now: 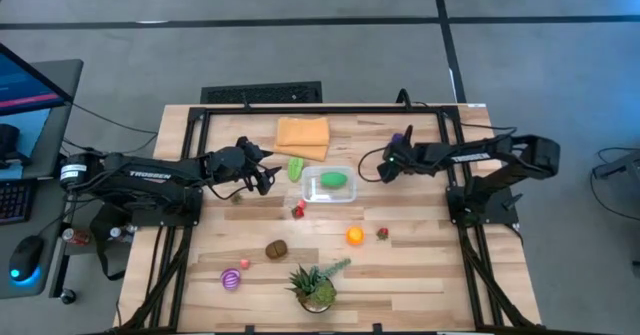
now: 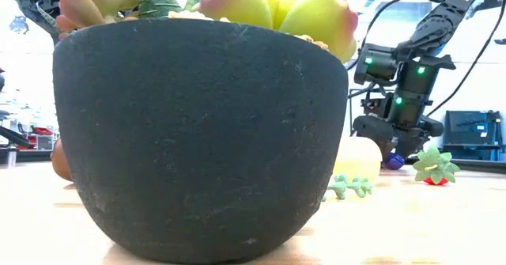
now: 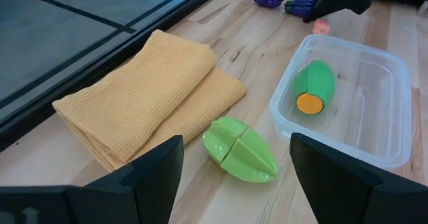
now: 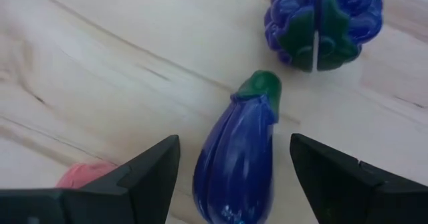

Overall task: Pick and placing Produce into tupperware
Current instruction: Put the violet eggplant into the transparent container

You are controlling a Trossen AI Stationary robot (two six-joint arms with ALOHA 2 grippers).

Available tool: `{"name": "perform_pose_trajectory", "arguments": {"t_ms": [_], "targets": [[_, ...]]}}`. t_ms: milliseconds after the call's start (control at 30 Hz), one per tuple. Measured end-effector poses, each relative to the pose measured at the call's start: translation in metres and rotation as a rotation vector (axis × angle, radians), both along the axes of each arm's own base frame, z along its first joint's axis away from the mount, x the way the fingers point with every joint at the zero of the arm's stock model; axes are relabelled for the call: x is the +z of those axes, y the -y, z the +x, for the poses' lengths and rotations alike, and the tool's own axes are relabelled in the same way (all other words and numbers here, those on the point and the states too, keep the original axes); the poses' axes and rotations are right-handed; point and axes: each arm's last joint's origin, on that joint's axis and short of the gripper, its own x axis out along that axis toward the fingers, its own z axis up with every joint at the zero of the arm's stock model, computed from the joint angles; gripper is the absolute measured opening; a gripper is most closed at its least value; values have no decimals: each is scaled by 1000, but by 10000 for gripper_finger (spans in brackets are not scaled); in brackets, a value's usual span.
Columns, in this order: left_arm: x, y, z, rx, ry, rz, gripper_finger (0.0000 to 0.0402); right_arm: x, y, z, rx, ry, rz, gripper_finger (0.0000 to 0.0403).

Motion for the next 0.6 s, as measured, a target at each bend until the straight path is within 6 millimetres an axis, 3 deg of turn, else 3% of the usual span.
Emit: {"name": "perform_pose_trajectory", "arguments": {"t_ms": [600], "targets": [[0, 0, 0, 5, 0, 3, 266, -2, 1, 0, 1, -5, 18, 184]]}}
